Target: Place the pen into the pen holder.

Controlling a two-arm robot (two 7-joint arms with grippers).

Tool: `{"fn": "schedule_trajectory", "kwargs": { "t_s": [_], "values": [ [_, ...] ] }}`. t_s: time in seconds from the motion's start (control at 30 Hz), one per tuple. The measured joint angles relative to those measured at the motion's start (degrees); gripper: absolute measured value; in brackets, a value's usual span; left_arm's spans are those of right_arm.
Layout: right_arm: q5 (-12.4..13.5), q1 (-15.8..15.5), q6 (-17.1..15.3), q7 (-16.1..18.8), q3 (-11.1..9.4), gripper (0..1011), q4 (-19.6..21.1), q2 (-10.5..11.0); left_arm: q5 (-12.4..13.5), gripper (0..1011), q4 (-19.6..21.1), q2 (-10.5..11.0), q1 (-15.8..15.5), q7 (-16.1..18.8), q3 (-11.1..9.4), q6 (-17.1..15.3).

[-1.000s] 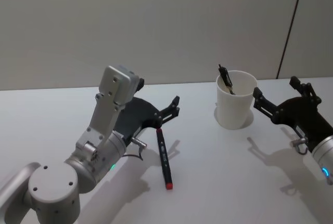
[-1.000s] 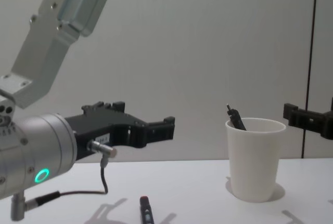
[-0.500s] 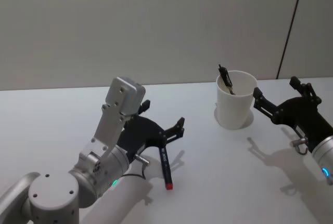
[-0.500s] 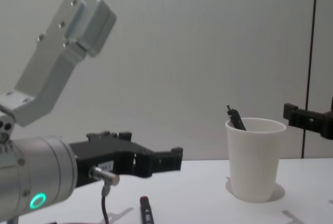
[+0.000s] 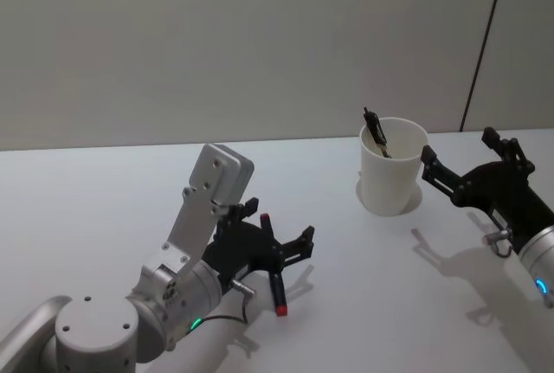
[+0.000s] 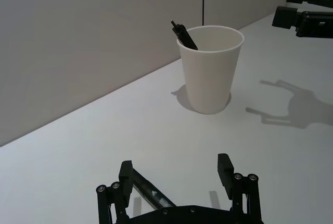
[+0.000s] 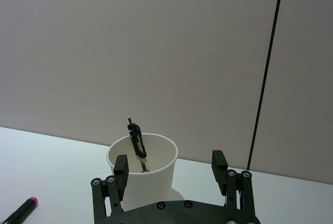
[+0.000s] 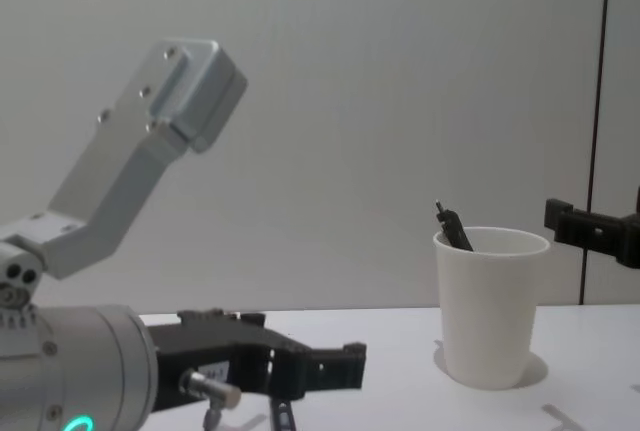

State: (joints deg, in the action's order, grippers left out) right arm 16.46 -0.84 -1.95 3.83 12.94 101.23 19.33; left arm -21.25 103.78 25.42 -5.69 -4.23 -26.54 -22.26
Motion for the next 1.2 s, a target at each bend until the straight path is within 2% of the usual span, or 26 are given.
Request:
{"fn": "schedule_trajectory", "kwargs": {
  "t_s": [0.67, 1.2],
  "values": [
    [0.0, 0.0, 0.0, 0.0, 0.0, 1001, 0.0, 0.0, -2.59, 1002, 0.69, -0.91, 0.83, 2.25, 0.06, -7.25],
    [0.0, 0.0, 0.0, 0.0, 0.0, 1001, 0.0, 0.0, -1.75, 1002, 1.04, -2.01, 0.55, 2.71, -0.26, -11.34]
  ]
}}
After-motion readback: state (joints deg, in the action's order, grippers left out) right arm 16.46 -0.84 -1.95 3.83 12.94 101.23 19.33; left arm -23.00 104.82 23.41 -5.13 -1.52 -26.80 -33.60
